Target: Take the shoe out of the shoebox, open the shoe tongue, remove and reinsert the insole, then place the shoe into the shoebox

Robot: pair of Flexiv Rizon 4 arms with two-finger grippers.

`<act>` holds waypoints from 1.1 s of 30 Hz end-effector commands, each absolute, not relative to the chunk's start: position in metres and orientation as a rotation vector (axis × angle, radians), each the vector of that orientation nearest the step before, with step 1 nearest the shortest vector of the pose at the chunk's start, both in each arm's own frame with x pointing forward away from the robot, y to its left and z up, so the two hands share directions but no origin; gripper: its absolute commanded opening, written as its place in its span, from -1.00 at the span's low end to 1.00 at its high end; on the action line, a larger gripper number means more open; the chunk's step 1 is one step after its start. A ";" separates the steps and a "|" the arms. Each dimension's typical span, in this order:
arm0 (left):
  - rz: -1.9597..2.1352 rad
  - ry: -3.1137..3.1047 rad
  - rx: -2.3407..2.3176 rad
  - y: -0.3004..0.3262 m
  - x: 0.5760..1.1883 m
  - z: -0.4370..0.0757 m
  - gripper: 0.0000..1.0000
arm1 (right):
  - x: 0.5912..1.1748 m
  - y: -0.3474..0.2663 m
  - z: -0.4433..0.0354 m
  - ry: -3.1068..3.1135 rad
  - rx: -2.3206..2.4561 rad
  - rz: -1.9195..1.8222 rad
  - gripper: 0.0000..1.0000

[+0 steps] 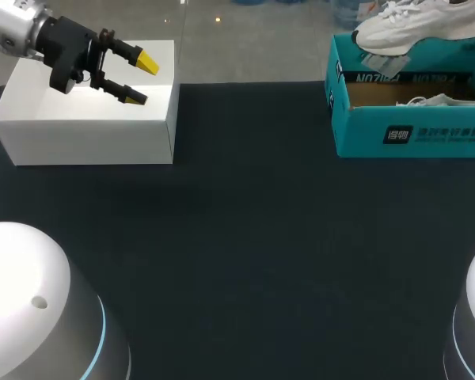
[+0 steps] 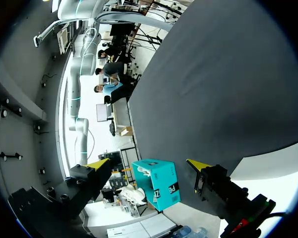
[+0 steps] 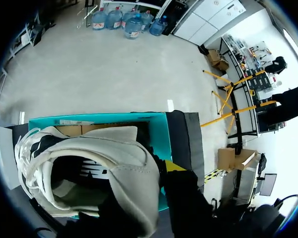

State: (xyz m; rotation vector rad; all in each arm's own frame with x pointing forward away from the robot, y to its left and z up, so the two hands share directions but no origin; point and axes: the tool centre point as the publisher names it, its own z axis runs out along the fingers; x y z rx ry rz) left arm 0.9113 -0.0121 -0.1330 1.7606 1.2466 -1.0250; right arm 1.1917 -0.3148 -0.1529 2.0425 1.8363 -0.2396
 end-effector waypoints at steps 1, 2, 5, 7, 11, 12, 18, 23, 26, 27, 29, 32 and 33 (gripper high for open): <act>-1.022 1.248 1.762 -0.012 0.911 -0.133 1.00 | 1.193 -0.322 -0.161 1.851 2.087 -0.130 -1.00; -1.022 1.248 1.762 -0.012 0.911 -0.133 1.00 | 1.193 -0.323 -0.164 1.855 2.097 -0.111 -1.00; -1.022 1.248 1.762 -0.012 0.911 -0.133 1.00 | 1.189 -0.326 -0.175 1.812 2.119 -0.120 -1.00; -1.022 1.248 1.762 -0.012 0.911 -0.133 1.00 | 1.186 -0.326 -0.183 1.778 2.148 -0.102 -1.00; -1.022 1.248 1.762 -0.012 0.911 -0.133 1.00 | 1.178 -0.321 -0.204 1.750 2.176 -0.100 -1.00; -1.022 1.248 1.762 -0.012 0.911 -0.133 1.00 | 1.176 -0.319 -0.208 1.738 2.180 -0.117 -1.00; -1.022 1.248 1.762 -0.012 0.911 -0.133 1.00 | 1.168 -0.313 -0.234 1.741 2.191 -0.162 -1.00; -1.022 1.248 1.762 -0.012 0.911 -0.133 1.00 | 1.163 -0.321 -0.254 1.705 2.212 -0.184 -1.00; -1.022 1.248 1.762 -0.012 0.911 -0.133 1.00 | 1.164 -0.327 -0.264 1.701 2.222 -0.181 -1.00; -1.022 1.248 1.762 -0.012 0.911 -0.133 1.00 | 1.165 -0.331 -0.268 1.687 2.225 -0.191 -1.00; -1.022 1.248 1.762 -0.012 0.911 -0.133 1.00 | 1.168 -0.337 -0.274 1.671 2.243 -0.169 -1.00; -1.022 1.248 1.762 -0.012 0.911 -0.133 1.00 | 1.172 -0.342 -0.281 1.664 2.240 -0.196 -1.00; -1.022 1.248 1.762 -0.012 0.911 -0.133 1.00 | 1.174 -0.343 -0.284 1.663 2.240 -0.197 -1.00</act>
